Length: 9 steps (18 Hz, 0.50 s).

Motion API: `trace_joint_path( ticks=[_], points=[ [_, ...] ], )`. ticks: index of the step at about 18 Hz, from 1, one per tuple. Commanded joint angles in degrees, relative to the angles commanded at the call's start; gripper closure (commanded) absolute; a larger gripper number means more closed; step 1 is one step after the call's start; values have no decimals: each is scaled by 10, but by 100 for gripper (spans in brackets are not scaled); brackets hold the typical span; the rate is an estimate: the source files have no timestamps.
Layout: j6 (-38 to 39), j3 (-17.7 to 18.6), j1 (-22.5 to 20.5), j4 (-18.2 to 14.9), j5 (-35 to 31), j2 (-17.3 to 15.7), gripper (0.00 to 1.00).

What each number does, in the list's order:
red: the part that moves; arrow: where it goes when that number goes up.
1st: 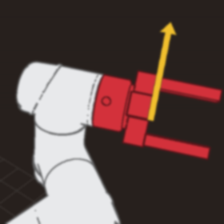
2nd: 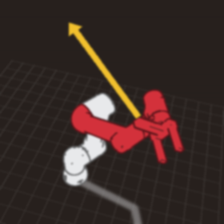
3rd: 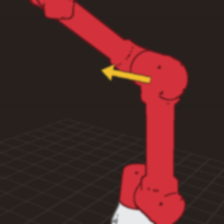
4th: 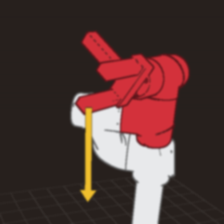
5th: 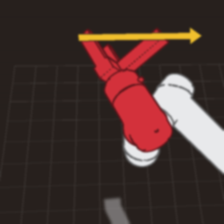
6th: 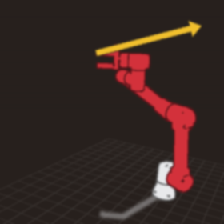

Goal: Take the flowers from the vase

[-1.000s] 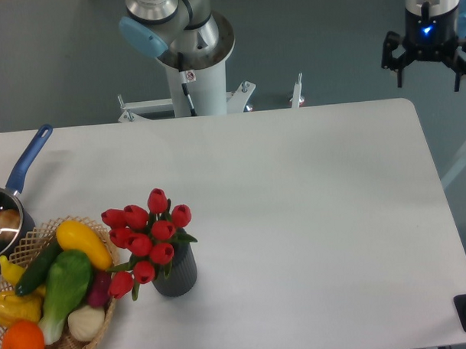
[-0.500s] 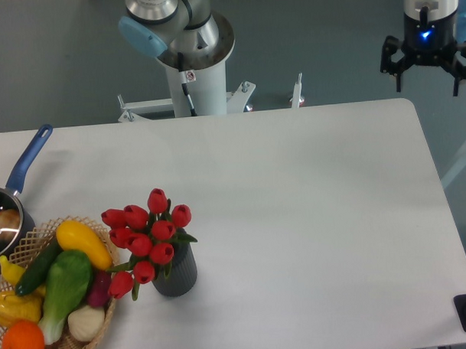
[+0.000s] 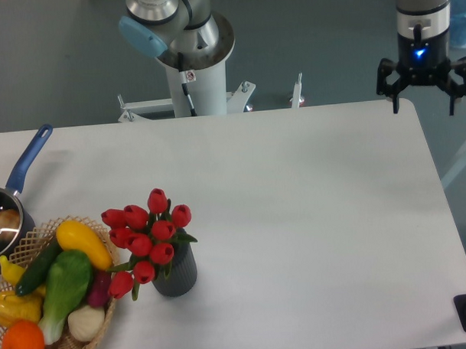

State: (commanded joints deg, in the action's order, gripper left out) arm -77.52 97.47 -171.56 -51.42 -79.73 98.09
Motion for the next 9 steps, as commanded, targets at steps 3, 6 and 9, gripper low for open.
trace_joint_path(
  ticks=[3,6,9],
  points=[
    [35,0,-7,-1,37,0,0],
    [61,0,-5,-2,85,0,0],
    [92,2,3,-4,119,0,0]
  ],
)
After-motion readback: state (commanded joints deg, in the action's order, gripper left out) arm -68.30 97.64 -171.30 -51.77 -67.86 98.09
